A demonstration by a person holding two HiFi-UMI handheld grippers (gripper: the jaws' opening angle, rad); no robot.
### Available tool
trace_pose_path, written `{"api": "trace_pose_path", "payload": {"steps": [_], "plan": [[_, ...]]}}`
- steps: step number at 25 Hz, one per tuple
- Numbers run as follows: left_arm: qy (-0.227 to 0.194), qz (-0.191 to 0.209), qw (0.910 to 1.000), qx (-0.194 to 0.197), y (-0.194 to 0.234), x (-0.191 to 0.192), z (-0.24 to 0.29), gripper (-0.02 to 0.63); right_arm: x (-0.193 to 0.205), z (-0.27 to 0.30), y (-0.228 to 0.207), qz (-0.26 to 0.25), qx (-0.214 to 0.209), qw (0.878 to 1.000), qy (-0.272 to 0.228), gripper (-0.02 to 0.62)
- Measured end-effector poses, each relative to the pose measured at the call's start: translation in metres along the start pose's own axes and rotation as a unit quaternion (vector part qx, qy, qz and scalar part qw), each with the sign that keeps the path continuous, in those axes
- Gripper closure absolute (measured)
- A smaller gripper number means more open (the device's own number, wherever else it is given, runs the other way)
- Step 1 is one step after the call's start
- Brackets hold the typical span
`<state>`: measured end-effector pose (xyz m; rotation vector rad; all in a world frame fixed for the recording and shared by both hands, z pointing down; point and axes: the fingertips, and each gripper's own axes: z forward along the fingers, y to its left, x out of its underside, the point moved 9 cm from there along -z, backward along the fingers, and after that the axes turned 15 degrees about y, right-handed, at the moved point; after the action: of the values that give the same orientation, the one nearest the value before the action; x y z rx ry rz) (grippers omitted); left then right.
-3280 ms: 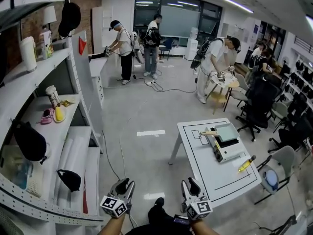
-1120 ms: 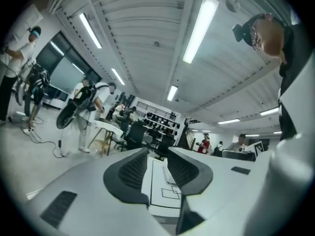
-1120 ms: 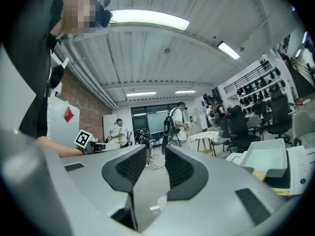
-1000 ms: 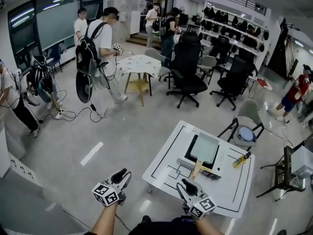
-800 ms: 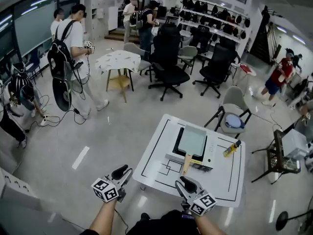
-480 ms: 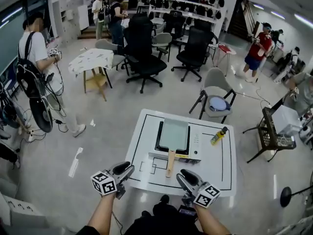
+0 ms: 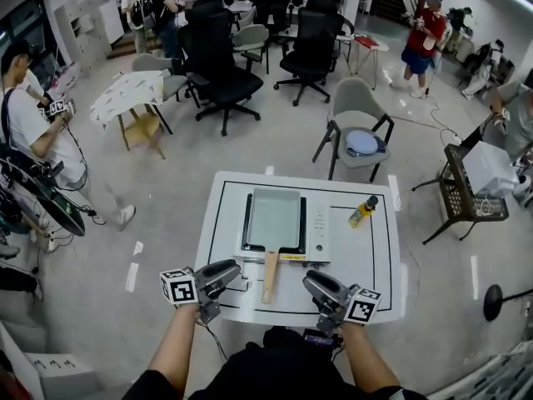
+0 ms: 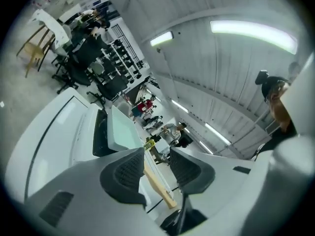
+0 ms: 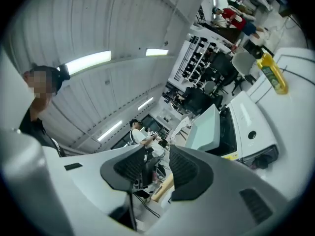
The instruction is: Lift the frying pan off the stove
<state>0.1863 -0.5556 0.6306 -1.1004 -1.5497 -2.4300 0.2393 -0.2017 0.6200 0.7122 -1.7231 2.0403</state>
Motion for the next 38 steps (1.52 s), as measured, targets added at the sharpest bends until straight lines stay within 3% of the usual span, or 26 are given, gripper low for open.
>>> {"api": "trace_pose_path", "payload": {"steps": [5,10,13,16,21,25,35,38], "plan": [[-0.015,-0.084,0.9958,0.033,0.021,-0.014,0.035,0.44,-0.015,-0.001,-0.04,0.067,-0.041,0.997,0.027,0.431],[0.062,-0.125,0.9892,0.043,0.052,-0.002,0.062,0.408,-0.006,0.015,-0.068,0.138,-0.079,0.984,0.083,0.419],[0.091,-0.178,0.9783,0.056,0.067,0.008,0.072,0.397,0.007,0.031,-0.078,0.19,-0.105,0.97,0.109,0.402],[0.107,-0.223,0.9636,0.101,0.076,0.013,0.085,0.393,0.017,0.052,-0.081,0.218,-0.126,0.959,0.128,0.39],[0.164,-0.238,0.9453,0.151,0.09,0.02,0.115,0.385,0.036,0.072,-0.087,0.248,-0.135,0.948,0.148,0.388],[0.164,-0.261,0.9266,0.215,0.089,0.024,0.137,0.382,0.043,0.084,-0.083,0.258,-0.136,0.946,0.144,0.388],[0.195,-0.279,0.9111,0.233,0.094,0.023,0.159,0.391,0.045,0.108,-0.083,0.253,-0.131,0.946,0.154,0.391],[0.196,-0.285,0.9069,0.241,0.092,0.02,0.159,0.423,0.047,0.115,-0.079,0.265,-0.132,0.942,0.158,0.442]]}}
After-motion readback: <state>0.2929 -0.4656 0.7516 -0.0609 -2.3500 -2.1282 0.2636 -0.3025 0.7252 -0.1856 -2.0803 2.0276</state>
